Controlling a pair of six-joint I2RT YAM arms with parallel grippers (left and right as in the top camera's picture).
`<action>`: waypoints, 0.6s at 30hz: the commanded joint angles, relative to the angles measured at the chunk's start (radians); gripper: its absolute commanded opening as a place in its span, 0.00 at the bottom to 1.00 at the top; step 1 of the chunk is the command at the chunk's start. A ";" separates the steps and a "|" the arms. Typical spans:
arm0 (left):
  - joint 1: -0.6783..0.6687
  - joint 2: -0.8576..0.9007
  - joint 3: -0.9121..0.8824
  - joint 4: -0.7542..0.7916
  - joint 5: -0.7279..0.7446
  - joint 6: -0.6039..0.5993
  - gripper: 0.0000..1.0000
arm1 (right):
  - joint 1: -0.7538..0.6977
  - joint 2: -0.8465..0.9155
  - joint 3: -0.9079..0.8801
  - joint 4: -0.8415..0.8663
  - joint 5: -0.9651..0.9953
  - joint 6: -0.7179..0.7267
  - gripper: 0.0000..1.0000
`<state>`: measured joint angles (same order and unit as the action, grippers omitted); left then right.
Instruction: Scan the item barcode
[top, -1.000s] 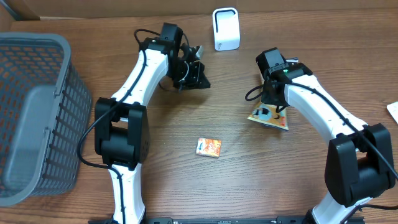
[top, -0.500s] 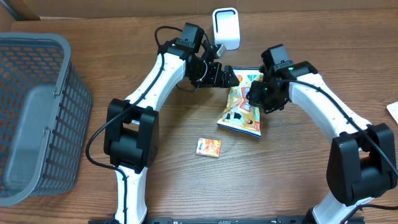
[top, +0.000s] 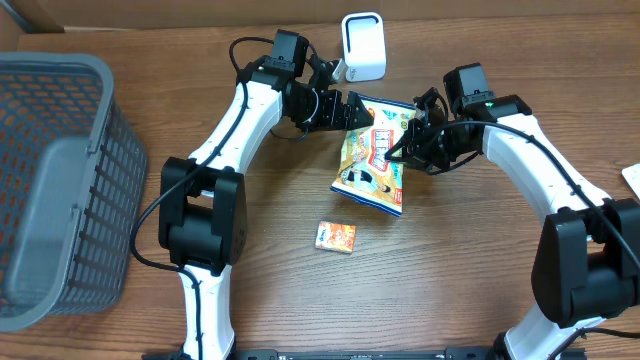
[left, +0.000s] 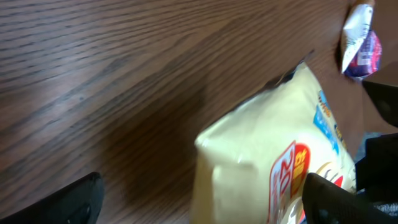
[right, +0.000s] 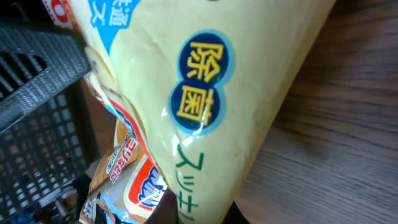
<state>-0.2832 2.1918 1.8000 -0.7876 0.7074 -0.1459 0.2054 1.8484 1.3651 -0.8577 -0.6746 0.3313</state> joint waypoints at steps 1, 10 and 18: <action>-0.012 -0.004 -0.007 0.011 0.053 0.019 0.90 | 0.003 -0.021 0.038 0.008 -0.098 -0.026 0.04; -0.012 -0.004 -0.007 0.016 0.121 0.018 0.30 | 0.003 -0.021 0.038 0.008 -0.104 -0.026 0.12; 0.008 -0.004 -0.005 0.001 0.121 0.008 0.04 | -0.004 -0.021 0.045 -0.009 0.011 -0.026 0.34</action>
<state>-0.2867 2.1918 1.8000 -0.7784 0.7944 -0.1387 0.2054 1.8484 1.3663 -0.8600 -0.7158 0.3111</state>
